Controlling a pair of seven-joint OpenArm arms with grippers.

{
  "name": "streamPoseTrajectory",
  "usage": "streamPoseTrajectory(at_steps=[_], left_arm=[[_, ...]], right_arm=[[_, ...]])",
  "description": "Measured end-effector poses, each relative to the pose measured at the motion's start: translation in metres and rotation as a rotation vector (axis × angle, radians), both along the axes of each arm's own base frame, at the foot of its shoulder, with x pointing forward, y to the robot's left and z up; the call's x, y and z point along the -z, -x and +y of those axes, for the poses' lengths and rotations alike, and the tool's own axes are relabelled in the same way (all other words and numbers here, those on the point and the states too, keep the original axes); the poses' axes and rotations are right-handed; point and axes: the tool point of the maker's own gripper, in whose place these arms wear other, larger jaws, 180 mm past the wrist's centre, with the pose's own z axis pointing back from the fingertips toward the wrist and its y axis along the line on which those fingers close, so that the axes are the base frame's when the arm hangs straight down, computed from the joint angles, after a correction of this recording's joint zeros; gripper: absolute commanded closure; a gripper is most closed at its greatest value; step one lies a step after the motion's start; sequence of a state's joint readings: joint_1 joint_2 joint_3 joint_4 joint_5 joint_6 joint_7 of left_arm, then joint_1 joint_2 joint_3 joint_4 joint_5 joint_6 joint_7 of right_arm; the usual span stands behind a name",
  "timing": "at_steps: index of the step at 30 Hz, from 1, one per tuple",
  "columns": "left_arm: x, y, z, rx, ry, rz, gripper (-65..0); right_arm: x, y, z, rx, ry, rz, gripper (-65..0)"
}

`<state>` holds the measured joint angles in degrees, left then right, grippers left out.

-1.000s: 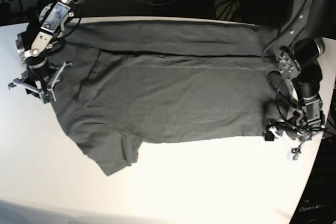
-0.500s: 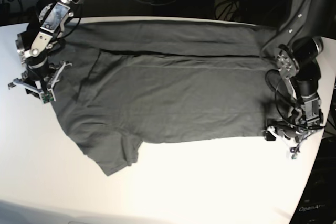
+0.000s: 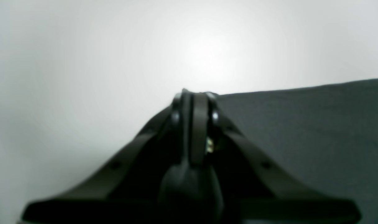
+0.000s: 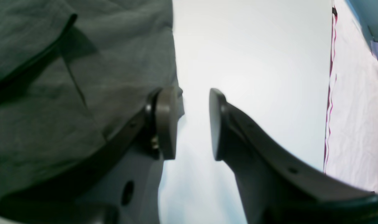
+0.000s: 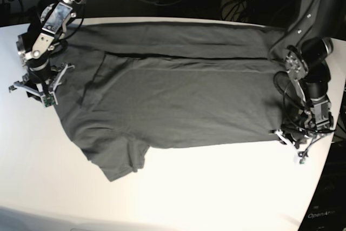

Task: Fold the T-shirt properly
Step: 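Lower the right gripper to the hem corner by the sleeve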

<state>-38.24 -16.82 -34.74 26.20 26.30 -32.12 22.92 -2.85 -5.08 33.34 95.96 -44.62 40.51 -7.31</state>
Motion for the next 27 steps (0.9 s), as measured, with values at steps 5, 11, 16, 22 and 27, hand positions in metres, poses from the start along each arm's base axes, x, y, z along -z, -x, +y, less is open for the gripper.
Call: streamPoseTrajectory(at_steps=[5, 11, 16, 22, 27], left_arm=[[0.0, 0.0, 0.0, 0.0, 0.0, 0.002, -2.5], [0.001, 0.0, -0.001, 0.001, 0.001, 0.003, -2.5], [0.0, -0.001, -0.003, 0.003, 0.003, 0.002, -2.5], [0.0, -0.001, -0.003, 0.003, 0.003, 0.001, -2.5], [0.001, -0.001, -0.004, 0.003, 0.004, 0.001, -2.5]], right_arm=[[-0.007, -0.008, -0.001, -0.006, 0.005, -0.018, -18.3], [-0.039, -0.043, -0.005, -0.002, 0.015, -0.114, -18.3], [-0.053, -0.083, -0.01, 0.056, -0.015, -0.116, -18.3], [-0.026, -0.113, -0.016, 0.113, -0.078, 0.05, -18.3], [-0.034, -0.138, -0.014, 0.123, -0.109, 0.061, -18.3]])
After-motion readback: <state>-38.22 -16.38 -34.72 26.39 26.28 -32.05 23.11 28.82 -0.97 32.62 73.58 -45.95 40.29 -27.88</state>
